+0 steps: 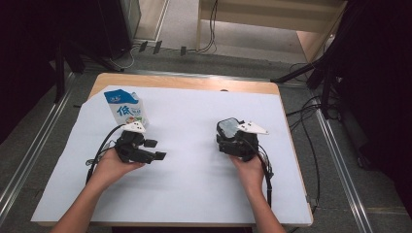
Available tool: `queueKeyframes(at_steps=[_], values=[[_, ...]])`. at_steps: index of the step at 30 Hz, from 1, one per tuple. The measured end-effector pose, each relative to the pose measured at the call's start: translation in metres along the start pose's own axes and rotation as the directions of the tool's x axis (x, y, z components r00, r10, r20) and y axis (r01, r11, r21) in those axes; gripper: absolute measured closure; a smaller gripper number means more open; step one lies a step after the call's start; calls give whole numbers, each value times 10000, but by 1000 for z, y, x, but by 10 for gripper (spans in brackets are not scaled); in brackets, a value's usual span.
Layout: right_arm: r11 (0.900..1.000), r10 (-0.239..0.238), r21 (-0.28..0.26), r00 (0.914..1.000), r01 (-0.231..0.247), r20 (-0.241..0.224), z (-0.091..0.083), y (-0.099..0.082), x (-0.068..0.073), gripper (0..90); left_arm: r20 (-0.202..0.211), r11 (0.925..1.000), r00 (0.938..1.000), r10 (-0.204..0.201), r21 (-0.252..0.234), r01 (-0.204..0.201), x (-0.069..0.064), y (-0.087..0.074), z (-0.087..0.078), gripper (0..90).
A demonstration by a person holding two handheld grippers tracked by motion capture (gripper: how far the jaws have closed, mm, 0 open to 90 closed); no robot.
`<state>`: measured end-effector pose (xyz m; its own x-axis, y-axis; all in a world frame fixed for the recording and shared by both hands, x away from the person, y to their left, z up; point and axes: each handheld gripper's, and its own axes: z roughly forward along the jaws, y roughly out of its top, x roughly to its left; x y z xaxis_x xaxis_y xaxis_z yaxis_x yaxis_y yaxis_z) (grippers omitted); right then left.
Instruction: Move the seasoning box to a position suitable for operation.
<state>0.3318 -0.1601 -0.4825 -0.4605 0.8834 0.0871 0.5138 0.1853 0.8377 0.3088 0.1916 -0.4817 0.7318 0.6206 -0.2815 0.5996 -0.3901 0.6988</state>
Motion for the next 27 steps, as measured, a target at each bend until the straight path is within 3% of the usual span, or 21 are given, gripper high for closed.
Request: queueKeyframes(at_steps=[4, 16, 27], values=[[9999, -132, 48, 9998, 133, -171, 0, -3, 9, 159, -75, 9998, 9998, 175, -81, -176, -1, 3, 1, 343], [9972, -708, 190, 9936, 727, -879, 8, -13, 45, 159, -131, 9999, 9998, 155, -25, -155, -1, 5, 3, 350], [9923, -1207, 87, 9816, 1233, -1482, 21, -16, 73, 159, -206, 10000, 9997, 94, -1, -95, -2, 2, 0, 350]])
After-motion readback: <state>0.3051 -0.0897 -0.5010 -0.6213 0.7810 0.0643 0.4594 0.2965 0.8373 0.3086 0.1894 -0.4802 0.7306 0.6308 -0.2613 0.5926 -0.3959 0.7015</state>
